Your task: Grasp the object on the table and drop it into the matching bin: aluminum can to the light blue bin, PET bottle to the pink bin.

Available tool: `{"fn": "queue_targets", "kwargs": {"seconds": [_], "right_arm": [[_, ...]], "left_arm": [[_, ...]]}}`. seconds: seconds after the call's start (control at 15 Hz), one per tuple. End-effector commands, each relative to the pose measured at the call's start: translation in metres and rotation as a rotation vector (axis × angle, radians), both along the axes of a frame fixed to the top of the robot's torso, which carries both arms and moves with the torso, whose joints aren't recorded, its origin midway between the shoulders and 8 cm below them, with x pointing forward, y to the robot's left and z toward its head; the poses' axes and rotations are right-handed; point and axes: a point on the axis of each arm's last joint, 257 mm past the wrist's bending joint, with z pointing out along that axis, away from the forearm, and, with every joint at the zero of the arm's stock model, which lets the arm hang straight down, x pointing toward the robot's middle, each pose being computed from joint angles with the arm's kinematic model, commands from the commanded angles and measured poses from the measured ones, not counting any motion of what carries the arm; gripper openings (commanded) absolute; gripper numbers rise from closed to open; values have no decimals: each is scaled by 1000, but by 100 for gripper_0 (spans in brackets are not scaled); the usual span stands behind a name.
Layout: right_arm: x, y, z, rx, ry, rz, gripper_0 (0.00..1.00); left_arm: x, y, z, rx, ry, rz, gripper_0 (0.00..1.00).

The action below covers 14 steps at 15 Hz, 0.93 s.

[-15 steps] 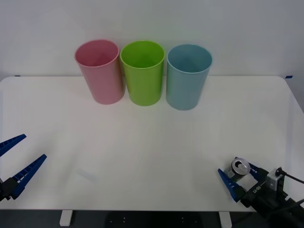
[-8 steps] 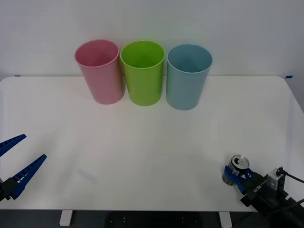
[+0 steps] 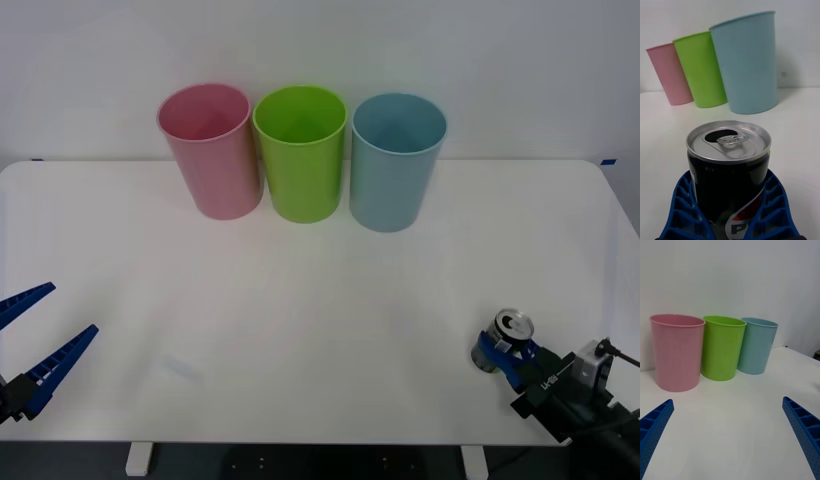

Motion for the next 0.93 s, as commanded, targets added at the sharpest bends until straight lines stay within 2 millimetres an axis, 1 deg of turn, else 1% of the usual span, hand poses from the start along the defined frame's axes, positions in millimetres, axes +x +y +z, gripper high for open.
{"fn": "queue_targets", "kwargs": {"seconds": [0.07, 0.27, 0.47, 0.93], "right_arm": [[12, -3, 29, -3, -57, -4, 0], [21, -3, 61, 7, -97, -7, 0], [24, 0, 91, 43, -106, 28, 0], [23, 1, 147, 81, -92, 116, 0]], "left_arm": [[0, 0, 0, 0, 0, 0, 100], [0, 0, 0, 0, 0, 0, 100], [0, 0, 0, 0, 0, 0, 100], [0, 0, 0, 0, 0, 0, 100]]}}
